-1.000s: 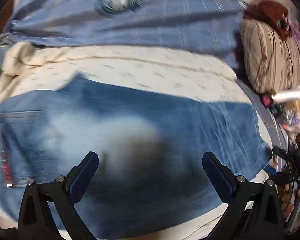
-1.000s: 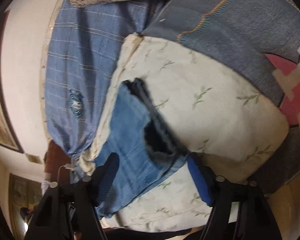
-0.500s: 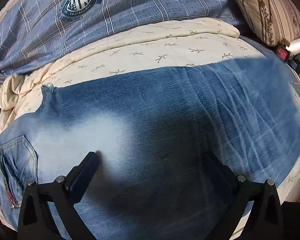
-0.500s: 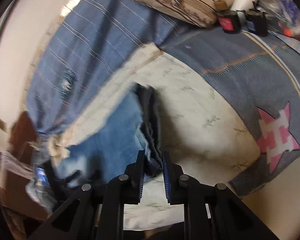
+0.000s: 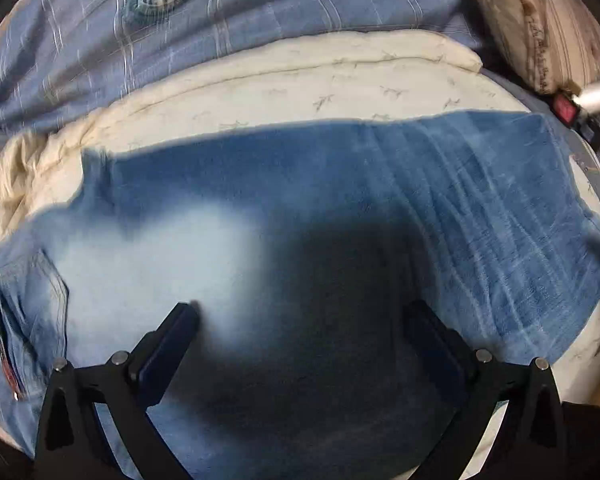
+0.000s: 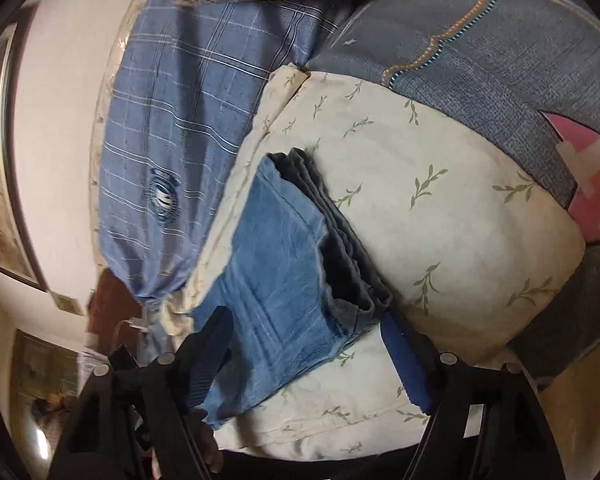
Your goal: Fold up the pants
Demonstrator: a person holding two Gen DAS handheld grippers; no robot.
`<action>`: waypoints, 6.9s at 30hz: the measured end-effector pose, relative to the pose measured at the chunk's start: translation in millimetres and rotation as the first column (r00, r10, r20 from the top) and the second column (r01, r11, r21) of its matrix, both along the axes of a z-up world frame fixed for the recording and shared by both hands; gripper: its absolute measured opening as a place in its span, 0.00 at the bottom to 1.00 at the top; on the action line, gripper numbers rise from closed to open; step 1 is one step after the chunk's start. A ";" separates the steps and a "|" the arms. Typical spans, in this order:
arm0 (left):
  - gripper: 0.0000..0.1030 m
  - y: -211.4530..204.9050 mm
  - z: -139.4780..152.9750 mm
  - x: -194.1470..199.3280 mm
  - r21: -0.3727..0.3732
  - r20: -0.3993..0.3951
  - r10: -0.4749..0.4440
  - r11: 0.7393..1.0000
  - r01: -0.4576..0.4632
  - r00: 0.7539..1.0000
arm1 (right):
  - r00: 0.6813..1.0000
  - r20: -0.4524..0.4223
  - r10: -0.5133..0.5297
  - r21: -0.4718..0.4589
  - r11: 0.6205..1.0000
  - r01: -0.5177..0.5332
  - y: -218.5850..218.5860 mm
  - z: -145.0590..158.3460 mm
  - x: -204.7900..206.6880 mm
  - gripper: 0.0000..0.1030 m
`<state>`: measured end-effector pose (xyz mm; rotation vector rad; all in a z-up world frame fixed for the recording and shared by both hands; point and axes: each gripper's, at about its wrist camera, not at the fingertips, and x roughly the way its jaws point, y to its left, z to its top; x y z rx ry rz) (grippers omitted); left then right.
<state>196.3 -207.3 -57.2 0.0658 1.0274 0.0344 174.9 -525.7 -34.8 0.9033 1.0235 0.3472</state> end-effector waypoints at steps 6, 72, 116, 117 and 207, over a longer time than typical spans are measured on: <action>0.95 3.8 33.7 -8.4 0.035 0.049 0.033 0.999 -0.035 0.998 | 0.997 -0.076 -0.026 -0.109 0.994 0.018 -2.7 -7.8 4.9 0.27; 1.00 68.1 17.0 -8.9 0.124 0.010 0.129 0.984 -0.129 0.992 | 0.990 -0.052 -0.127 -0.275 0.955 0.108 19.3 22.7 0.9 0.15; 0.87 113.5 26.8 62.6 -0.561 -0.152 0.141 0.803 -0.203 0.978 | 0.945 0.141 0.294 0.056 0.951 -0.304 169.8 1.0 -45.5 0.78; 0.87 111.5 31.5 60.4 -0.553 -0.175 0.130 0.807 -0.207 0.976 | 0.944 0.142 0.298 0.049 0.950 -0.307 169.8 1.6 -46.0 0.78; 0.60 113.1 24.1 45.4 -0.113 -0.103 0.202 0.970 -0.213 0.974 | 0.869 -0.109 0.483 0.059 0.876 -0.479 143.1 -5.7 37.1 0.79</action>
